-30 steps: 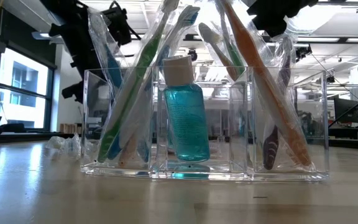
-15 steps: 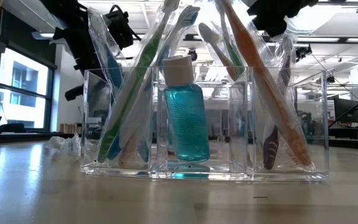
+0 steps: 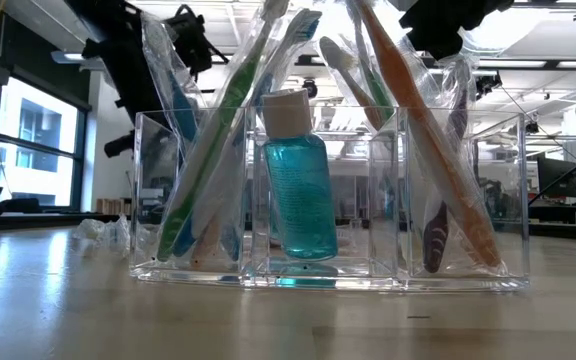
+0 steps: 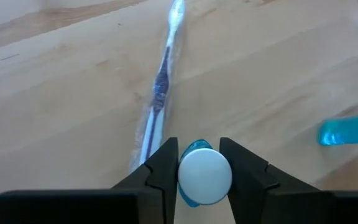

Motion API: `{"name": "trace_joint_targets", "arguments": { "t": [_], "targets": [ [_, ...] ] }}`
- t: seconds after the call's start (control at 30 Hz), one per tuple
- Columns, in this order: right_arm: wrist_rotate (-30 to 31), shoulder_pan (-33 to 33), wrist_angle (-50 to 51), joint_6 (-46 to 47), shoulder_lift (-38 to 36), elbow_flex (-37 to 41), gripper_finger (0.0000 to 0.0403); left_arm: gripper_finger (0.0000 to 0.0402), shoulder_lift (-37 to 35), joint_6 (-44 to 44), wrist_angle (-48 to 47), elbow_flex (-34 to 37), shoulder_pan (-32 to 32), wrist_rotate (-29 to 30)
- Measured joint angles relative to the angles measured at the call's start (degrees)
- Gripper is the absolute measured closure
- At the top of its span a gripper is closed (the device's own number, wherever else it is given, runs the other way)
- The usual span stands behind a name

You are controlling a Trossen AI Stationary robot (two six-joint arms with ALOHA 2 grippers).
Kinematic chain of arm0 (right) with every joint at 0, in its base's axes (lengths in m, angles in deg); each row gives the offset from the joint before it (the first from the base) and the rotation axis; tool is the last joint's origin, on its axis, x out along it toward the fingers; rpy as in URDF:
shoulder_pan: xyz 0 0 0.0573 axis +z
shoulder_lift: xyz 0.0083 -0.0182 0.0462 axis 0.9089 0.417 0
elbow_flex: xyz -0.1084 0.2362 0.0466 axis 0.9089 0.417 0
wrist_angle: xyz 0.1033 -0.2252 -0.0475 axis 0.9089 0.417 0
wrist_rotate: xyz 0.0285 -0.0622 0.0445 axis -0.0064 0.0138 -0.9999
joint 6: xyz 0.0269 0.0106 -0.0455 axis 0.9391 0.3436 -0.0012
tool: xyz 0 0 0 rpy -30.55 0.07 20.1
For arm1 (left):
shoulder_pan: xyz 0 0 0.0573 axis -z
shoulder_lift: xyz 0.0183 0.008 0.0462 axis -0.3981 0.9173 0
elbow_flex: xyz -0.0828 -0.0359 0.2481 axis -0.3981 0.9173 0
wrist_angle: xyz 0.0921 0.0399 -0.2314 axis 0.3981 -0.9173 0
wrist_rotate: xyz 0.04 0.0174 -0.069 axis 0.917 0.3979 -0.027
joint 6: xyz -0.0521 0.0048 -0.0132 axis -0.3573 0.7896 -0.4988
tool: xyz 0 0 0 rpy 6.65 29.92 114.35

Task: Pick & Place toothbrushing station
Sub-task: Put the mouthwash into the transparent organizer

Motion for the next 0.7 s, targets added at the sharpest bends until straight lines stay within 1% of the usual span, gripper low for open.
{"name": "trace_joint_targets", "arguments": {
  "t": [0.1,0.2,0.37,0.47,0.6,0.7],
  "targets": [
    [0.0,-0.01,0.12,0.0,0.0,0.0,0.021,0.0305,-1.29,1.19,-5.25,-3.37,1.13,0.13],
    [0.0,-0.02,0.75,0.0,0.0,0.0,0.021,0.0305,-1.89,1.94,-12.32,-8.62,3.35,1.68],
    [-0.11,-0.02,2.31,0.61,0.01,0.0,0.021,0.0306,-1.93,0.72,-25.71,-20.78,9.24,7.78],
    [-1.92,-0.02,2.43,1.6,0.0,0.0,0.021,0.0306,-1.93,-0.97,-31.91,-27.85,14.03,11.99],
    [-4.74,0.0,2.43,1.8,0.0,0.0,0.021,0.0306,-1.98,-1.89,-35.85,-35.48,21.3,15.39],
    [-5.99,0.0,2.43,1.81,0.0,0.0,0.021,0.0306,-1.98,-0.05,-33.89,-38.5,26.42,16.09]
  ]
}}
